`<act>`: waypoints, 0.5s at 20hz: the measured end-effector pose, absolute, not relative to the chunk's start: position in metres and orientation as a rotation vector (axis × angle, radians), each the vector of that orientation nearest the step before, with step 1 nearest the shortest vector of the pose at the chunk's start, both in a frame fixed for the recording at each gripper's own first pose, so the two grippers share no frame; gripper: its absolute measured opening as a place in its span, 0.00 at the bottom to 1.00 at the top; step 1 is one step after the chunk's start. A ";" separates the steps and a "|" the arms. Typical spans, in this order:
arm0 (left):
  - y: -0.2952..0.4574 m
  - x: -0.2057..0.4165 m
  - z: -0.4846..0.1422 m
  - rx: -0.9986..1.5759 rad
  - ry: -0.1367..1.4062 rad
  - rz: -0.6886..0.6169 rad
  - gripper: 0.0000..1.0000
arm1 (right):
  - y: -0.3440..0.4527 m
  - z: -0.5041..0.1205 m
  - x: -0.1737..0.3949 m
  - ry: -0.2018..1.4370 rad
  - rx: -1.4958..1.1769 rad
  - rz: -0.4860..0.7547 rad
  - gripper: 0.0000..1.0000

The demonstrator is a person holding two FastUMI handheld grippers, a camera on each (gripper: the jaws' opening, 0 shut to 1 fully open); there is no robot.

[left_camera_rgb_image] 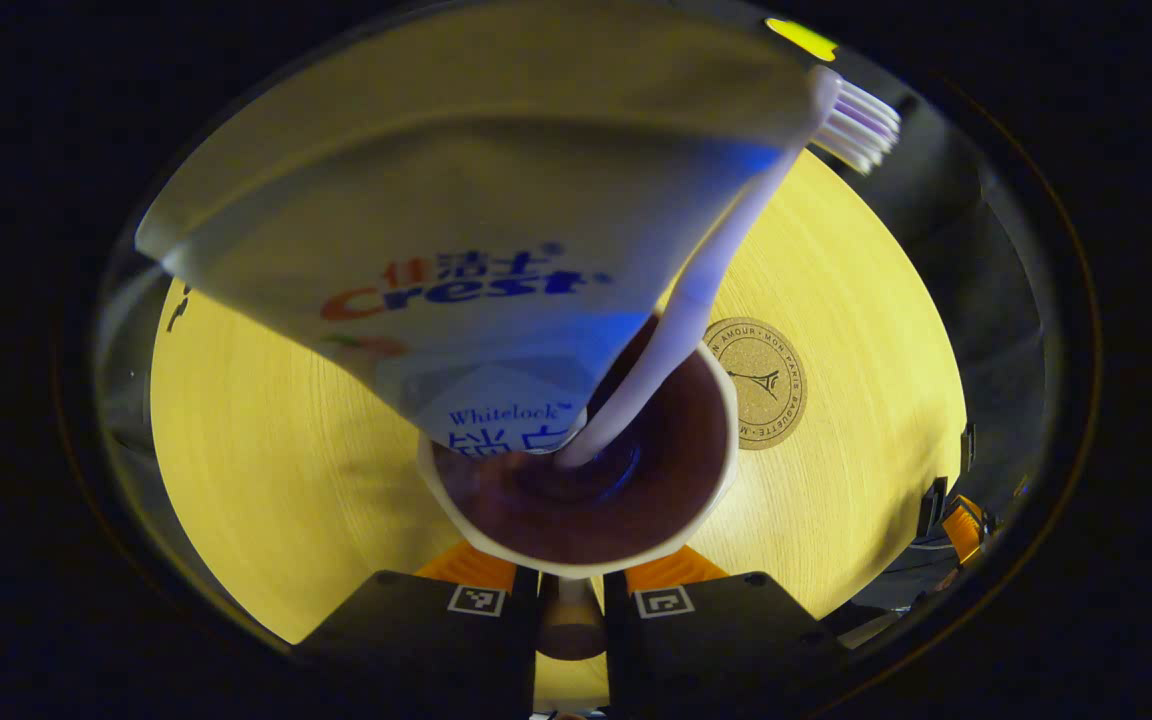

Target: Put the toothbrush and toothpaste on the desktop into the cup, then pick up the cup and place it on the coaster on the desktop.

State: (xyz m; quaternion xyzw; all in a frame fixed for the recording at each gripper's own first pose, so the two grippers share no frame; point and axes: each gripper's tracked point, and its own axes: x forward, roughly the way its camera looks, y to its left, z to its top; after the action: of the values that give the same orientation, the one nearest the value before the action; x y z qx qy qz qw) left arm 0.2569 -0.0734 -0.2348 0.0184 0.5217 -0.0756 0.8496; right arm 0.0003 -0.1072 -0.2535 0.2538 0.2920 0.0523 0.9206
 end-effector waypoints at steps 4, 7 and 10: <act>-0.076 0.257 -0.222 0.054 1.071 -0.167 0.28 | -0.108 -0.254 -0.002 0.597 0.527 0.111 0.21; -0.087 0.256 -0.216 0.073 1.063 -0.190 0.33 | -0.111 -0.254 -0.005 0.590 0.531 0.107 0.22; -0.103 0.257 -0.214 0.092 1.059 -0.218 0.33 | -0.117 -0.253 -0.006 0.580 0.541 0.092 0.22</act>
State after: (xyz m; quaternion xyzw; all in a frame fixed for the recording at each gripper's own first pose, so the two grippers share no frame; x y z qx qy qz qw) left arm 0.2571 -0.1031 -0.2137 0.0439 0.5040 -0.1039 0.8563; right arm -0.0064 -0.1166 -0.2535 0.2635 0.2825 0.0448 0.9213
